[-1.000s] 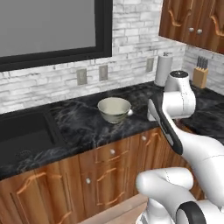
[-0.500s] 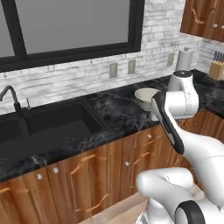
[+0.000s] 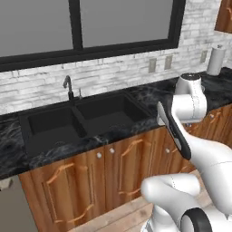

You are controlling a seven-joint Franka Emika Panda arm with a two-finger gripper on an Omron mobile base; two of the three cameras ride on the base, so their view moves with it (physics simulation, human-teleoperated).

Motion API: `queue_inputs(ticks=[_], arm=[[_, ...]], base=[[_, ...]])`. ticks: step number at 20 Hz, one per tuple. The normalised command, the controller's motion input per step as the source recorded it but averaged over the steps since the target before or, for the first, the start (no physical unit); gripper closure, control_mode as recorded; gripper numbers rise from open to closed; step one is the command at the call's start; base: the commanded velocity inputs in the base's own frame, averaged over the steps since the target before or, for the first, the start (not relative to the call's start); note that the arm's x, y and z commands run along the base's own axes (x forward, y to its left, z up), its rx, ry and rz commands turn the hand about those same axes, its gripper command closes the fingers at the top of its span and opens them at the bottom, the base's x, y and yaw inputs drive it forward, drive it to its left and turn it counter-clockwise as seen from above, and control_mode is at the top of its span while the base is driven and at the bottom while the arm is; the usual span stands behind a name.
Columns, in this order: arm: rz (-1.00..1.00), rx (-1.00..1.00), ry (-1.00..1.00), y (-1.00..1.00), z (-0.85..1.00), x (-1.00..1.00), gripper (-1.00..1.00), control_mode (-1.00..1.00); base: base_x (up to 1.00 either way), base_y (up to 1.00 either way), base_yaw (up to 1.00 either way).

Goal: Gather the eggs and milk located in the vicinity of the sink area and place them right next to the bowl.

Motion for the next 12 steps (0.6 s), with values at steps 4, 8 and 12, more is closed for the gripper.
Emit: queue_inputs(ticks=[4, 8, 12], arm=[[0.00, 0.00, 0.00, 0.00, 0.00, 0.00, -1.00, 1.00], [0.00, 0.00, 0.00, 0.00, 0.00, 0.00, -1.00, 1.00], [0.00, 0.00, 0.00, 0.00, 0.00, 0.00, -1.00, 1.00]], base=[[-0.13, 1.00, 0.07], [-0.33, 1.00, 0.04], [-0.05, 1.00, 0.07]])
